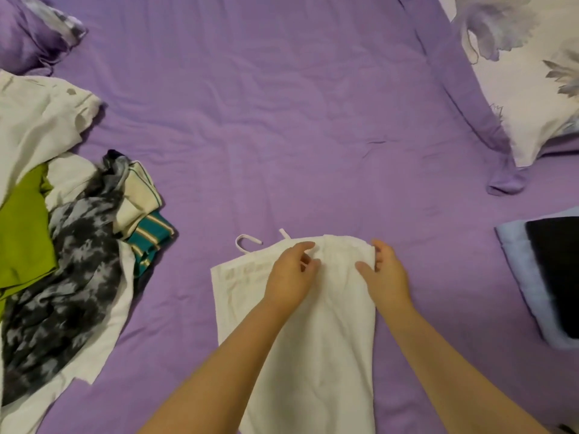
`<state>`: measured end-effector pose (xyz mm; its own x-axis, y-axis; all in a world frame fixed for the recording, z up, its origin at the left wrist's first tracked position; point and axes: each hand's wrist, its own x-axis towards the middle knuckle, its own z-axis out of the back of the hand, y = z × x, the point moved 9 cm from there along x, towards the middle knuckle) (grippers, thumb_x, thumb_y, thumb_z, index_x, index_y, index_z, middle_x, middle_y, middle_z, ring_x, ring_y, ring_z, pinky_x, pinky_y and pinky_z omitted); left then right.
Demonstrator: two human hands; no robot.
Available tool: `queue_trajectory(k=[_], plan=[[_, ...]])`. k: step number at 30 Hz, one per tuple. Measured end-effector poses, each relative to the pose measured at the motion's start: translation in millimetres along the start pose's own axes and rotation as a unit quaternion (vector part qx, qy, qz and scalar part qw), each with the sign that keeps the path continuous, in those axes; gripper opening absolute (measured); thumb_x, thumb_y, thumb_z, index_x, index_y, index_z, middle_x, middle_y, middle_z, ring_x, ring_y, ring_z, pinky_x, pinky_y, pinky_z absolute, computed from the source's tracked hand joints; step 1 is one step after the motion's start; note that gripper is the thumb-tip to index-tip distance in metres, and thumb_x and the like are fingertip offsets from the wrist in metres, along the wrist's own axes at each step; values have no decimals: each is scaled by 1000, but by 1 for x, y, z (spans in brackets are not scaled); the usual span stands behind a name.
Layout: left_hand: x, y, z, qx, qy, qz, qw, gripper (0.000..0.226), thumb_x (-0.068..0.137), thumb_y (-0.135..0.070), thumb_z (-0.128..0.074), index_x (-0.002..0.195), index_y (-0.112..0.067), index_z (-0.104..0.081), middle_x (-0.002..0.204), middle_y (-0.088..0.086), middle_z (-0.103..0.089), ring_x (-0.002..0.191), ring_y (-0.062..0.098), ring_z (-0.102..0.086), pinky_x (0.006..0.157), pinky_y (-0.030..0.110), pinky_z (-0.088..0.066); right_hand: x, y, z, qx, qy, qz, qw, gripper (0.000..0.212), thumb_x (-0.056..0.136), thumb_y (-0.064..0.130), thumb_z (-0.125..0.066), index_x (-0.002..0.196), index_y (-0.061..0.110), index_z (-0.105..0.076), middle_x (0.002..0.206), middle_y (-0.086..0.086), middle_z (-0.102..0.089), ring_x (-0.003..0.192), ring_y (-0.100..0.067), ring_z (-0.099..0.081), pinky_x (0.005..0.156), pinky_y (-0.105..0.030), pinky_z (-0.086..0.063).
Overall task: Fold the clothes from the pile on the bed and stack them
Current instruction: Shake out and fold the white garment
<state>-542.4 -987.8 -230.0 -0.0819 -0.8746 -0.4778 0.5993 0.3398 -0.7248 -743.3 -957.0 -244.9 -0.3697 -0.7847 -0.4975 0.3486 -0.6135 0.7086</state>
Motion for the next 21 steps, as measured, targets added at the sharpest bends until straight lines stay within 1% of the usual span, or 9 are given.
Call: queue_trajectory(k=[1,3,5,6,8,10,14,16,21], plan=[[4,-7,-8,-51,14,21,998,36,95,-35,-54,128,-21,-55,96,-11,-64,80,8,-64,76,23,-54,-4,4,-4,46,14,10,999,39,86,6,-65,116,29,-56,108,3,-65,85,9,-59,72,-8,-44],[9,-15,-24,-134,40,88,986,48,91,-49,-55,130,-21,-52,91,-6,-66,73,10,-67,57,23,-56,-12,10,-16,115,63,26,991,40,86,3,-65,99,40,-57,90,14,-67,79,13,-59,66,-4,-44],[12,-16,-36,-159,58,156,973,59,85,-58,-57,133,-25,-45,105,-2,-63,73,12,-66,45,21,-52,-21,11,-28,167,111,23,979,41,87,3,-64,104,40,-58,86,16,-71,83,5,-65,68,-9,-47],[13,-16,-38,-144,61,174,972,62,84,-56,-61,135,-25,-43,111,-1,-59,74,12,-63,43,21,-51,-24,8,-33,183,128,18,975,42,87,2,-64,110,37,-57,87,14,-72,84,1,-67,69,-12,-49],[16,-13,-38,-104,60,179,977,54,86,-33,-66,133,-17,-46,115,4,-57,80,17,-62,51,29,-57,-28,-2,-36,217,140,-12,966,43,88,1,-62,118,31,-53,90,7,-73,87,-5,-68,73,-16,-52],[16,-9,-36,-105,54,173,978,44,87,-12,-62,129,-13,-52,111,9,-61,94,26,-62,71,43,-60,-24,-16,-27,242,126,-39,961,37,91,-2,-54,117,25,-54,95,4,-73,86,-7,-69,73,-19,-54],[12,5,-21,-81,27,163,983,42,89,-6,-55,129,-21,-54,111,5,-63,102,25,-60,91,46,-52,-3,-34,12,218,85,-46,971,39,91,-10,-41,100,24,-57,102,4,-68,69,0,-63,57,-12,-46],[8,12,-17,-109,23,163,980,41,91,-5,-53,127,-23,-55,109,3,-65,98,21,-62,89,40,-54,5,-35,19,190,110,-35,975,41,90,-11,-40,101,25,-55,104,7,-67,62,4,-60,52,-10,-42],[0,14,-13,-166,19,159,973,39,90,-3,-52,124,-23,-56,108,2,-67,93,17,-65,71,32,-56,-1,-25,-6,152,256,-8,955,52,85,-14,-38,105,29,-59,110,18,-67,50,-4,-50,52,-16,-42]])
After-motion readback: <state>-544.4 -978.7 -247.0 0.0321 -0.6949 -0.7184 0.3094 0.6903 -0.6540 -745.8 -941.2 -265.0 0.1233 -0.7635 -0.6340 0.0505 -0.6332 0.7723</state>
